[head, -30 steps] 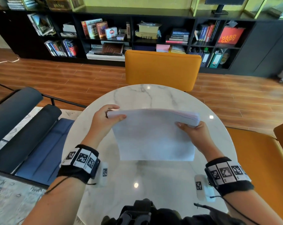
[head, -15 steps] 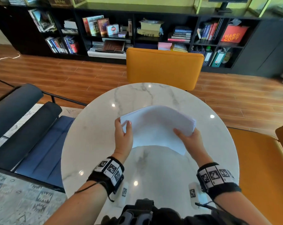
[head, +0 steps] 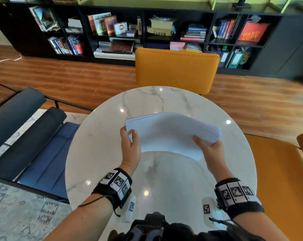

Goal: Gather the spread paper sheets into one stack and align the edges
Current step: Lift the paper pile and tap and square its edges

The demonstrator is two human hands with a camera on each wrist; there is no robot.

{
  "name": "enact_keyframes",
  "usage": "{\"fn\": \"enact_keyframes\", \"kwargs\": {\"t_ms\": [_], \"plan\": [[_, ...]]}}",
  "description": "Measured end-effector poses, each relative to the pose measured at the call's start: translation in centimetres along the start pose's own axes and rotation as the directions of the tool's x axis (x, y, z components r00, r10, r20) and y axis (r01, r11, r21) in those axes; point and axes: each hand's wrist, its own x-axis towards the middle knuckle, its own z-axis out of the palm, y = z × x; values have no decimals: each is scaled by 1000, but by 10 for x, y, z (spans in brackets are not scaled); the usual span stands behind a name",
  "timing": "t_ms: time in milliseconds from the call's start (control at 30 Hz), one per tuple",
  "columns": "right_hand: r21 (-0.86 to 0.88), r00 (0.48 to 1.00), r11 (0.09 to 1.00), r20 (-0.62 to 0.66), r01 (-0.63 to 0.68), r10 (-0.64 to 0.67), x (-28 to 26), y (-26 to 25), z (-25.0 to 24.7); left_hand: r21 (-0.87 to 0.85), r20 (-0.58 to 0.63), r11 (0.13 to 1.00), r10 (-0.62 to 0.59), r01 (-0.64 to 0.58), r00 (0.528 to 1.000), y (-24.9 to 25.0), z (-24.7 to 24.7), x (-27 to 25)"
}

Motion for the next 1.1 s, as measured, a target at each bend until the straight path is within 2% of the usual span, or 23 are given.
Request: {"fn": "enact_keyframes", "kwargs": {"t_ms": [167, 267, 367, 500, 567, 633, 700, 733, 800, 867, 900, 967, 1033, 1100], "plan": [[-111, 990, 986, 57, -121, 128, 0, 18, -1, 52, 83, 981, -191, 187, 978, -22, -3, -5], [-155, 987, 978, 55, -140, 150, 2, 19, -1, 82, 102, 975, -215, 207, 971, -25, -5, -5], [-199, 987, 971, 63, -135, 150, 7, 16, -1, 128, 39, 977, -177, 171, 983, -23, -2, 0], [-243, 985, 962, 89, -125, 150, 12, 22, -7, 222, 1, 975, -31, 30, 1000, -4, -3, 9], [-299, 988, 948, 75, -108, 136, 19, 25, -10, 289, 38, 955, 63, -71, 997, 10, -5, 16], [-385, 994, 917, -5, -104, 111, 28, 21, -13, 372, 100, 910, 156, -182, 983, 26, -7, 24], [-463, 999, 886, -26, -33, 24, 34, 8, -12, 457, 171, 836, 252, -303, 953, 40, -8, 33], [-468, 999, 882, 13, 46, -46, 35, -2, -10, 482, 211, 797, 298, -364, 931, 47, -8, 37], [-416, 970, 879, 162, 233, -180, 33, -27, -1, 498, 301, 721, 377, -482, 876, 62, -5, 43], [-373, 916, 858, 324, 352, -236, 27, -51, 11, 495, 412, 633, 432, -595, 802, 73, 0, 46], [-360, 896, 855, 379, 373, -232, 25, -60, 16, 493, 463, 586, 450, -643, 764, 78, 3, 46], [-289, 897, 903, 400, 318, -188, 19, -72, 25, 484, 515, 514, 487, -708, 705, 86, 8, 42], [-177, 912, 952, 374, 248, -168, 14, -75, 31, 469, 487, 511, 530, -720, 694, 92, 9, 40], [-133, 921, 962, 344, 240, -182, 12, -74, 34, 481, 412, 533, 564, -696, 716, 92, 6, 40]]}}
